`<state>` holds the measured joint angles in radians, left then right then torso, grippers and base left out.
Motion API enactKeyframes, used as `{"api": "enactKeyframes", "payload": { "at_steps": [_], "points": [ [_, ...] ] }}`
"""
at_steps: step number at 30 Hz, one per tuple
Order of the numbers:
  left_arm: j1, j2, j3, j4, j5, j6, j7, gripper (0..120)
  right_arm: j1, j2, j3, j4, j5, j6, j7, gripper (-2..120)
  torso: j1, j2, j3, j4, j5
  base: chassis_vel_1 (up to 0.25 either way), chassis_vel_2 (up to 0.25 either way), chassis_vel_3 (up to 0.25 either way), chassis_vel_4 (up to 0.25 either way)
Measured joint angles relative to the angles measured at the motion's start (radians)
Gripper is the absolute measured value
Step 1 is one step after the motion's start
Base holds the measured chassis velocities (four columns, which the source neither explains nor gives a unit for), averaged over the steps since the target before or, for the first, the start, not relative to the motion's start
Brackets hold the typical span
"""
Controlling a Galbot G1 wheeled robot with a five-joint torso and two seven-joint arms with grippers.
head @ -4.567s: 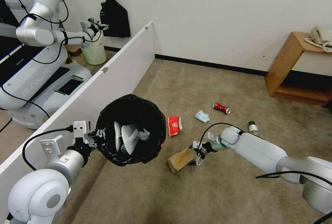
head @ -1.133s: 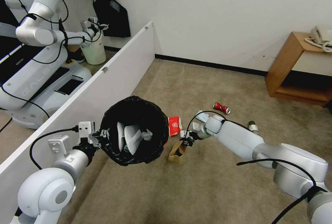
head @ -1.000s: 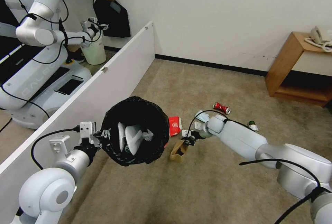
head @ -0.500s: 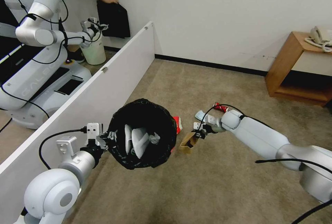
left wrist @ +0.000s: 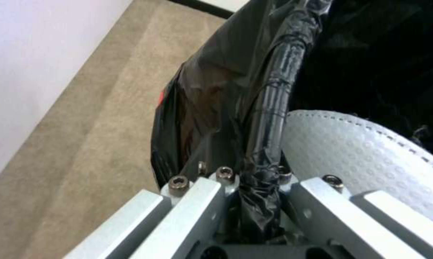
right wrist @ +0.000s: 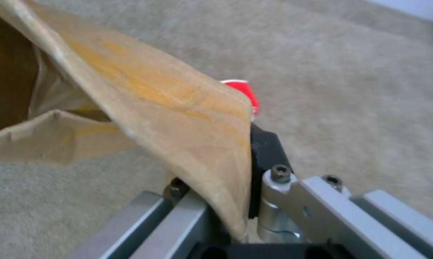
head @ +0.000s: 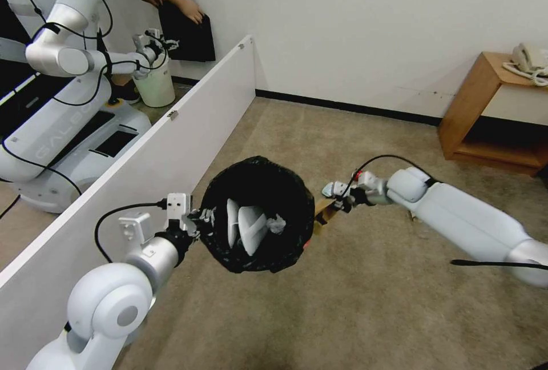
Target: Pick up the trash bin and place the garbage on the floor into it.
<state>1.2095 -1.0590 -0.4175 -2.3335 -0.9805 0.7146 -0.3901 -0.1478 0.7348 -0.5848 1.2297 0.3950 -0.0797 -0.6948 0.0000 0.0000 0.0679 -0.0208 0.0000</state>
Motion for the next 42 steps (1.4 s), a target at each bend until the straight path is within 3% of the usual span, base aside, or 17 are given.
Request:
{"api": "enactKeyframes", "payload": {
  "at_steps": [6, 8, 11, 14, 23, 27, 42],
  "points": [
    [-0.032, 0.016, 0.015, 0.003, -0.037, 0.009, -0.015, 0, -0.07, -0.139, 0.136, 0.146, 0.002, -0.02, 0.03, 0, 0.0, 0.0, 0.0, -0.0004, 0.0002, 0.0, 0.0, 0.0, 0.0],
    [-0.02, 0.021, 0.015, -0.003, -0.038, 0.014, -0.015, 0, -0.108, -0.176, 0.187, 0.179, 0.003, -0.024, 0.039, 0, 0.0, 0.0, 0.0, -0.0002, 0.0001, 0.0, 0.0, 0.0, 0.0],
    [0.053, 0.034, 0.005, -0.034, -0.021, 0.021, -0.005, 0, -0.262, -0.284, 0.332, 0.264, 0.009, -0.027, 0.061, 0, 0.0, 0.0, 0.0, -0.0007, 0.001, 0.0, 0.0, 0.0, 0.0],
    [0.08, 0.041, -0.007, -0.05, -0.011, 0.022, -0.003, 0, -0.297, -0.331, 0.365, 0.298, 0.024, -0.02, 0.082, 0, 0.0, 0.0, 0.0, -0.0006, -0.0003, 0.0, 0.0, 0.0, 0.0],
    [0.082, 0.057, -0.053, -0.074, -0.015, 0.022, -0.016, 0, -0.303, -0.378, 0.389, 0.338, 0.042, -0.005, 0.114, 0, 0.0, 0.0, 0.0, 0.0001, 0.0002, 0.0, 0.0, 0.0, 0.0],
    [0.093, 0.073, -0.08, -0.076, -0.019, 0.022, -0.016, 0, -0.284, -0.41, 0.421, 0.372, 0.101, 0.0, 0.179, 0, 0.0, 0.0, 0.0, 0.0, 0.0, 0.0, 0.0, 0.0, 0.0],
    [0.079, 0.1, -0.056, -0.042, -0.043, 0.022, -0.015, 0, -0.264, -0.444, 0.553, 0.512, 0.202, -0.011, 0.251, 0, 0.0, 0.0, 0.0, 0.0, 0.0001, 0.0, 0.0, 0.0, 0.0]
  ]
}}
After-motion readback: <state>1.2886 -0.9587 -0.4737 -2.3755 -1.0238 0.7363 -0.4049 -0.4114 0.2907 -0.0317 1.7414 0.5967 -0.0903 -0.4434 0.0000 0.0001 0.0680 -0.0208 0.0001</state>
